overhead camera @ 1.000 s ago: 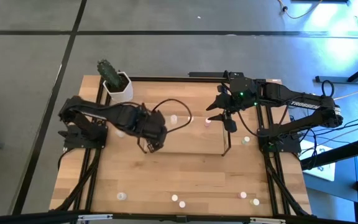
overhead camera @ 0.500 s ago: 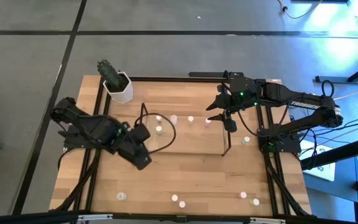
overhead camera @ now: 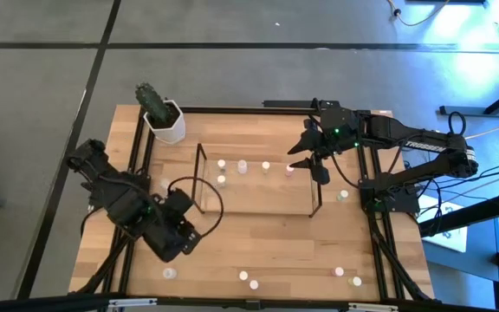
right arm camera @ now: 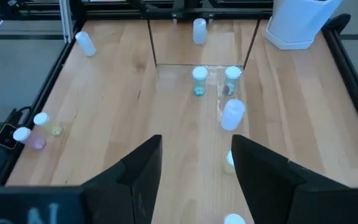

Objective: Pick and place medicine bottles onto shelf by color
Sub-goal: Put the bottom white pill bottle aligned with the other white pill bottle on the shelf

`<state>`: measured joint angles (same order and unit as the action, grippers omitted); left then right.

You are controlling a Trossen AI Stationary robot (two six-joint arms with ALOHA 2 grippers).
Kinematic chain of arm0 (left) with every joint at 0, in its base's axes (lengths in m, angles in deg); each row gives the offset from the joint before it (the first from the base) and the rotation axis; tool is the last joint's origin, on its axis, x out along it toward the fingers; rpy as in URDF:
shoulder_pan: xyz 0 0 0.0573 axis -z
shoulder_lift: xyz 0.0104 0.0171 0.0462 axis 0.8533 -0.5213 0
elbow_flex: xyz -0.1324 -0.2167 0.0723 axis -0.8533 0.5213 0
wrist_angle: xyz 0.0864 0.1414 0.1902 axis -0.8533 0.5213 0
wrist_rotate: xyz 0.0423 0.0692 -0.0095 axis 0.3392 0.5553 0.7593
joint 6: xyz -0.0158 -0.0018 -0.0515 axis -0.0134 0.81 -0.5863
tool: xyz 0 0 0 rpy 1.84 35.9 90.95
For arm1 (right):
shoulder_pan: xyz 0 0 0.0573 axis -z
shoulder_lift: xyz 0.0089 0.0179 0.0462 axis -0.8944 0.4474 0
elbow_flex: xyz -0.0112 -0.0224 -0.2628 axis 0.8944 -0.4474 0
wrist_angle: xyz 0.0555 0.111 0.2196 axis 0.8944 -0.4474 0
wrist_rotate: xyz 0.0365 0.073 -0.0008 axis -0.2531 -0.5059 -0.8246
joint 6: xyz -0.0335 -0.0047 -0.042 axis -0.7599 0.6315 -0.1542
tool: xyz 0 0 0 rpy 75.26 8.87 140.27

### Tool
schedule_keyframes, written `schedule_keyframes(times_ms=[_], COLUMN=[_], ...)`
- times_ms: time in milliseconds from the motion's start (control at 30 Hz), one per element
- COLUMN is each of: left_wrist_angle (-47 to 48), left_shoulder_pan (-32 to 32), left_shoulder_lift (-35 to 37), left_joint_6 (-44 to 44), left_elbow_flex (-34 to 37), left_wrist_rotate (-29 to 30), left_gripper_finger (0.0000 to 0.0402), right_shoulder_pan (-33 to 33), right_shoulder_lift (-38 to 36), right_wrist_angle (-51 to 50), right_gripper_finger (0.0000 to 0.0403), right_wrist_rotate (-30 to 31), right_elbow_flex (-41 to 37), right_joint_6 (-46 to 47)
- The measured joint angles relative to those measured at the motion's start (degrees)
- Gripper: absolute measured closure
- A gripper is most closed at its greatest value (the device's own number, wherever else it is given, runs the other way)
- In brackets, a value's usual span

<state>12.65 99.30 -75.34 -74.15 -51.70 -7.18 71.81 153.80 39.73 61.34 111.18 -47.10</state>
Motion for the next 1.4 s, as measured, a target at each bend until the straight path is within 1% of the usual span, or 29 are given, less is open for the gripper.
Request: schedule_keyframes(times_ms=[67,200,333,433,500,633,767,900,1233,1400], left_wrist_angle=[-0.7,-1.5,-3.9,-8.2,-11.5,-16.9,-22.5,-26.2,-33.6,-37.1], left_shoulder_pan=[1.5,4.2,6.8,9.1,10.3,12.5,14.0,14.9,16.8,17.2], left_shoulder_lift=[0.0,-0.1,0.0,0.0,0.0,0.0,0.0,0.0,0.0,0.0], left_joint_6=[-2.1,-7.4,-11.9,-13.5,-13.9,-16.6,-17.0,-18.0,-18.2,-18.2], left_elbow_flex=[1.6,5.1,8.6,11.5,13.7,18.2,23.1,27.0,32.8,35.8], left_wrist_rotate=[-2.0,-6.0,-7.8,-8.3,-8.4,-8.4,-8.5,-8.8,-8.8,-8.8], left_gripper_finger=[0.0193,0.0193,0.0193,0.0193,0.0193,0.0193,0.0193,0.0193,0.0193,0.0193], right_shoulder_pan=[0.0,0.0,0.0,-0.1,-0.1,-0.1,-0.1,-0.1,-0.1,-0.1], right_shoulder_lift=[0.0,0.0,0.0,0.0,0.0,0.0,0.0,0.0,0.0,0.0], right_wrist_angle=[-0.8,-1.2,-1.3,-1.4,-1.5,-1.7,-1.7,-1.7,-1.7,-1.7], right_gripper_finger=[0.0208,0.0208,0.0208,0.0208,0.0208,0.0208,0.0208,0.0208,0.0208,0.0208], right_wrist_rotate=[-2.1,-9.4,-16.8,-20.3,-21.4,-21.4,-21.4,-21.4,-21.1,-17.9], right_elbow_flex=[0.0,0.0,0.0,0.0,0.0,0.0,0.0,0.0,0.0,0.0], right_joint_6=[-1.2,-4.0,-6.9,-9.3,-10.5,-10.3,-10.2,-10.1,-8.7,-8.4])
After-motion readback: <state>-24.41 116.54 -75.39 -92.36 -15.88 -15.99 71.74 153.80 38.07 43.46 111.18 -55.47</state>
